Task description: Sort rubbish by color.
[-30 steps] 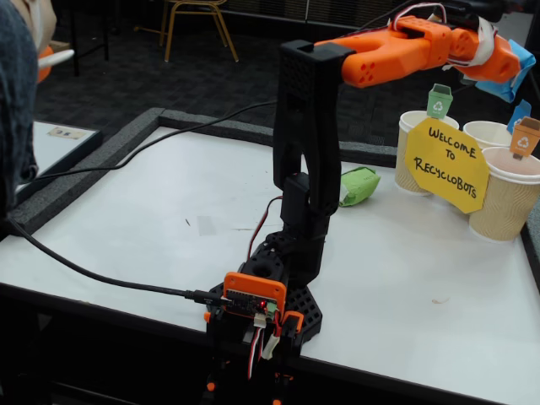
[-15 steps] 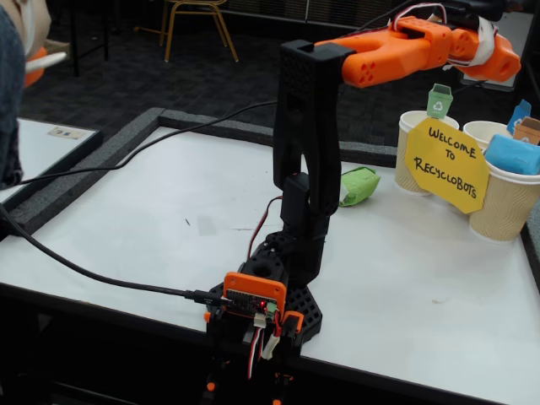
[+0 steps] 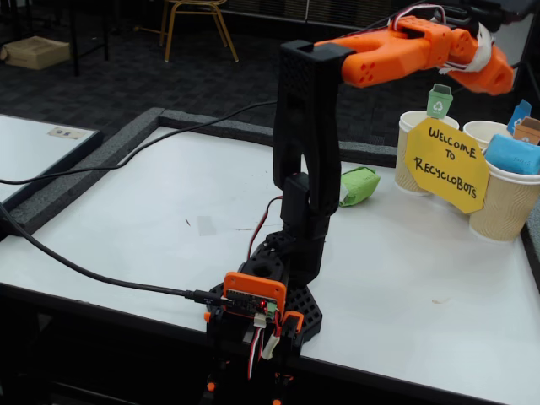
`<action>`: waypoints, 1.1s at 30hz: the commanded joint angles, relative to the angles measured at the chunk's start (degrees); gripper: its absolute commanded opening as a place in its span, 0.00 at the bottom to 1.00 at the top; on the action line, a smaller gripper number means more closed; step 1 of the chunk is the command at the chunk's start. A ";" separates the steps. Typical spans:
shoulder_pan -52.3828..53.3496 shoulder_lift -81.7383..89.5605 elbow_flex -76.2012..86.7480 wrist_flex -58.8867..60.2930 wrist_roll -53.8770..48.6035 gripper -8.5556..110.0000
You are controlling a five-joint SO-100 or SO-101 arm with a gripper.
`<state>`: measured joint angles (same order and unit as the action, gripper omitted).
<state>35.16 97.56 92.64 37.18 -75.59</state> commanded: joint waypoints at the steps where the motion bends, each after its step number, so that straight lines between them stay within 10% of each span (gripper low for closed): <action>1: 1.76 15.73 -4.48 12.04 0.18 0.24; 33: -18.72 42.36 -6.86 58.18 27.25 0.07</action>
<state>20.39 137.29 89.65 94.92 -49.57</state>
